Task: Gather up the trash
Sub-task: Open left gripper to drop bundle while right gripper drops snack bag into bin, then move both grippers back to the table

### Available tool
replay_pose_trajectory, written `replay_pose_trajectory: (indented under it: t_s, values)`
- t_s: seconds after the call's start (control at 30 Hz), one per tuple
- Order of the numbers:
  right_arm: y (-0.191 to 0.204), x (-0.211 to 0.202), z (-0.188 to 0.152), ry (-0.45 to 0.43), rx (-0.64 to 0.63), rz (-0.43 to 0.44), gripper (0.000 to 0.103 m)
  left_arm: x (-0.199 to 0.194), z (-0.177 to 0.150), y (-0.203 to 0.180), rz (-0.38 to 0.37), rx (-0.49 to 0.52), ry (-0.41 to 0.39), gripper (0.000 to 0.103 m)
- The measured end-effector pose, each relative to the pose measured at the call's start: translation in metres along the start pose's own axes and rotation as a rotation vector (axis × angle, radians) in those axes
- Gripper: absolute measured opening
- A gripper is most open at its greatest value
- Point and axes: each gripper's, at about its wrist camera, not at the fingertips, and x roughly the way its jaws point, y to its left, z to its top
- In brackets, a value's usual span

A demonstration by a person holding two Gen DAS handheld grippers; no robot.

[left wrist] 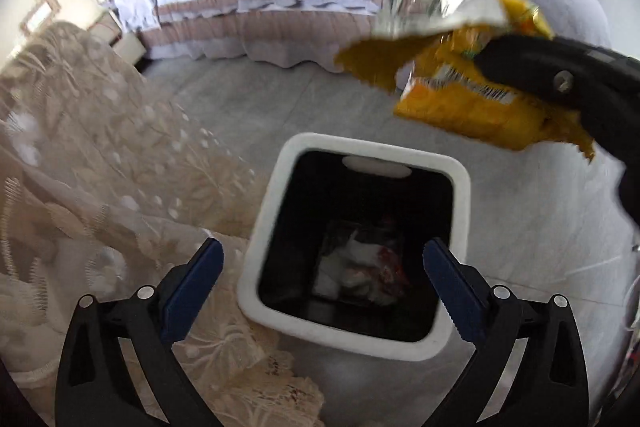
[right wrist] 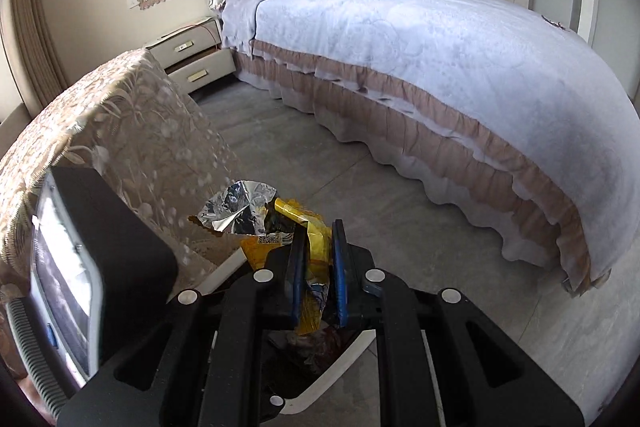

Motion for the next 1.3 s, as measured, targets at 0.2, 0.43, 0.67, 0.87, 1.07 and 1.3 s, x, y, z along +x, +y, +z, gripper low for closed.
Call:
replay_pose_trajectory:
  t_s: [0.2,0.43,0.67,0.87,1.07,1.3]
  values:
    - [0.0,0.006,-0.004,0.01,-0.014,0.022,0.014,-0.014,-0.004,0.001,0.057,0.013,-0.062,0.099]
    - [0.001,0.037,-0.006,0.103,-0.039,0.074,0.015,-0.02,-0.012,0.005,0.092,0.029,-0.073,0.099]
    - [0.015,0.061,-0.013,0.183,-0.086,0.085,0.094,-0.021,-0.012,0.012,0.076,0.016,-0.067,0.099]
    - [0.016,0.054,-0.012,0.182,-0.075,0.107,0.098,-0.034,-0.012,0.009,0.069,0.02,-0.093,0.099]
    - [0.019,0.03,-0.008,0.143,-0.104,0.106,0.098,-0.051,-0.016,0.006,0.011,0.007,-0.102,0.099]
    - [0.02,-0.015,-0.003,0.041,-0.124,0.046,0.098,-0.087,-0.021,-0.004,-0.02,0.024,-0.168,0.099]
